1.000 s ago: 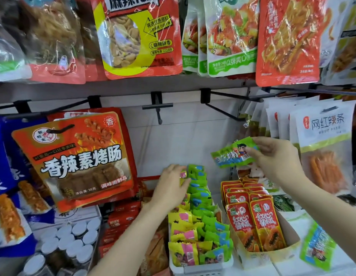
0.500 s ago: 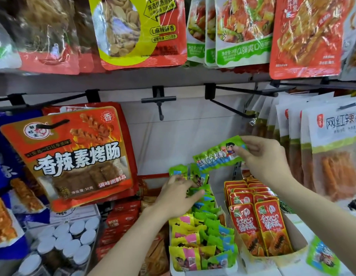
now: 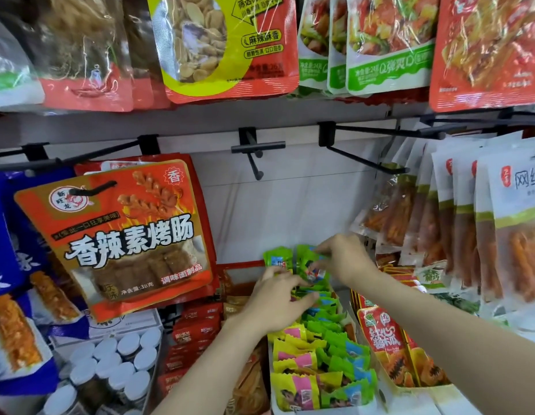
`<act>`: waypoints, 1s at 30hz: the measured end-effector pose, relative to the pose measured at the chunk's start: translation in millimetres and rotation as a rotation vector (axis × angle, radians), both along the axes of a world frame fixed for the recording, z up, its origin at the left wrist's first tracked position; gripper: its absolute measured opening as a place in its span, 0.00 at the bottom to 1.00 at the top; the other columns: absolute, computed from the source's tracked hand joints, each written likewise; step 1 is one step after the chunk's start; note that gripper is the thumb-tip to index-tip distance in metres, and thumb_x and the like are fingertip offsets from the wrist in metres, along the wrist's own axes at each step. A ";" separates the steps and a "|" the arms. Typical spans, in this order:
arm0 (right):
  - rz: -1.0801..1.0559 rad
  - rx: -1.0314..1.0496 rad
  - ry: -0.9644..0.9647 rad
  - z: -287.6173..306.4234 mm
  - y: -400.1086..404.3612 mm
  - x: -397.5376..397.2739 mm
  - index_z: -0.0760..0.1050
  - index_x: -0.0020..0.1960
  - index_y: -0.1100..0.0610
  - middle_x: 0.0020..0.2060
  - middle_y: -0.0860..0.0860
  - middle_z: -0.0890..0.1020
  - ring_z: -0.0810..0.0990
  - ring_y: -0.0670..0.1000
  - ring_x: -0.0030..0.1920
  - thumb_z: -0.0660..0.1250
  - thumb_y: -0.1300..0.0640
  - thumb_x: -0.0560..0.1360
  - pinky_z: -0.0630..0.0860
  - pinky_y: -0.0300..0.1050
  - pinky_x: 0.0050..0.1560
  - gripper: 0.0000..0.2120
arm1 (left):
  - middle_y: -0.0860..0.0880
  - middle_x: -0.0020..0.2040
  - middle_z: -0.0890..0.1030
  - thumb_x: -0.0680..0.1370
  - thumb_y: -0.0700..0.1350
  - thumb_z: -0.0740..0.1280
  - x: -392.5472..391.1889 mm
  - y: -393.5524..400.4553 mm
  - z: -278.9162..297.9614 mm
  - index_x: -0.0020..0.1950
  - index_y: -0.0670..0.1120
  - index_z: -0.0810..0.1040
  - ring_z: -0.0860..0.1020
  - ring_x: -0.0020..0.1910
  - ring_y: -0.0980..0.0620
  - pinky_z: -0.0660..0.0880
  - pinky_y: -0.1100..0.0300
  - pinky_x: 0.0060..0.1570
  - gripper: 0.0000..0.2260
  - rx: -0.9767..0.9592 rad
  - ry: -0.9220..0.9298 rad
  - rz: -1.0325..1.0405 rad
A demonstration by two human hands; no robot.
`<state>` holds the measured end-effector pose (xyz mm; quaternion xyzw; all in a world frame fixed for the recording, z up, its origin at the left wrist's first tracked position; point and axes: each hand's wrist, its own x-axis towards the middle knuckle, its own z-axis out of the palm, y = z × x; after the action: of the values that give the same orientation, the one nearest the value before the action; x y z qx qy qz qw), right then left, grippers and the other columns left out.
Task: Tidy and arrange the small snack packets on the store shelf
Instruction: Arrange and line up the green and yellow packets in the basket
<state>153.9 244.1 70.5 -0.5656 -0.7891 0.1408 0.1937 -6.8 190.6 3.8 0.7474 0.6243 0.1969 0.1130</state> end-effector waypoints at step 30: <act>-0.072 0.131 -0.041 -0.9 8.9 -1.4 0.84 0.50 0.56 0.52 0.57 0.83 0.80 0.57 0.55 0.71 0.54 0.75 0.75 0.44 0.52 0.07 | 0.62 0.72 0.67 0.79 0.66 0.56 -2.6 -0.8 -2.3 0.71 0.56 0.71 0.59 0.69 0.52 0.53 0.51 0.66 0.25 0.047 0.110 -0.020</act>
<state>152.5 253.0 69.7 -0.5825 -0.7795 0.0705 0.2191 -9.5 189.8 1.5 0.7658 0.6173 0.1689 0.0631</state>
